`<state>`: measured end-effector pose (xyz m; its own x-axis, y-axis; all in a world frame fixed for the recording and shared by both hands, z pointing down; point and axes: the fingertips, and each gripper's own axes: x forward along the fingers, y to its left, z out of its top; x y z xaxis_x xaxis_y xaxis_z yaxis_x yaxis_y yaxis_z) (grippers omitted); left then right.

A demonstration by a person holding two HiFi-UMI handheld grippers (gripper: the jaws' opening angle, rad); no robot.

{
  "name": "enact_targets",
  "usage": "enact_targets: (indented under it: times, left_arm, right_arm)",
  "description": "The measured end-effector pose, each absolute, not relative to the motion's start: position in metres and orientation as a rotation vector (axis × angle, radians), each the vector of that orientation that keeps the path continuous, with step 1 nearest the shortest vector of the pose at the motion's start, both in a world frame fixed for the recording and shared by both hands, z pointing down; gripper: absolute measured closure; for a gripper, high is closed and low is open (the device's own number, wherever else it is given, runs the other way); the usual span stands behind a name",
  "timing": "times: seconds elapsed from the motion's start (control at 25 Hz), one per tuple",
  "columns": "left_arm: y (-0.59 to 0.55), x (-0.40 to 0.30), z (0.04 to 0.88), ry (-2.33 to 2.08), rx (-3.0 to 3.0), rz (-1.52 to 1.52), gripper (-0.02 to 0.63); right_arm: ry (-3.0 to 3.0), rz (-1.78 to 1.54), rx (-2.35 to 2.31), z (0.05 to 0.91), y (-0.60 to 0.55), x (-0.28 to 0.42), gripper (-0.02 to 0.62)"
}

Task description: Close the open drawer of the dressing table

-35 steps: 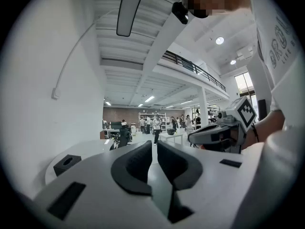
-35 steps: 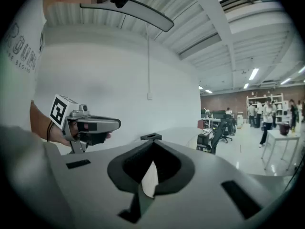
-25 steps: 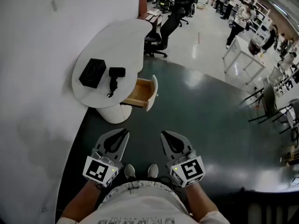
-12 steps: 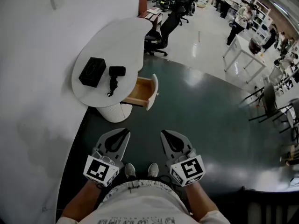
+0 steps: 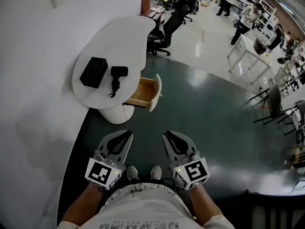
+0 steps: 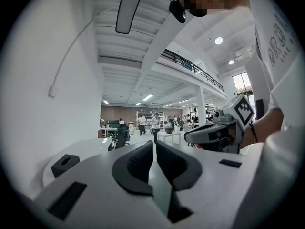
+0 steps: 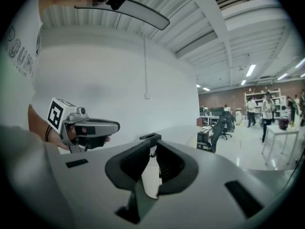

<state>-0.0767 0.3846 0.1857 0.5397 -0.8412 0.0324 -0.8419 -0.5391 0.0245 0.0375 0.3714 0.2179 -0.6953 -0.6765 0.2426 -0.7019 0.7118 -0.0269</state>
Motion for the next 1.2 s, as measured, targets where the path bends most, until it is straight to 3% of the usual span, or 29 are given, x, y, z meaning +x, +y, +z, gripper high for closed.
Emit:
enact_targets:
  times: [1.2]
  left_arm:
    - [0.376, -0.134, 0.191, -1.419, 2.767, -0.016, 0.566]
  right_arm:
    - [-2.631, 0.184, 1.185, 0.226, 0.365, -0.012, 0.465]
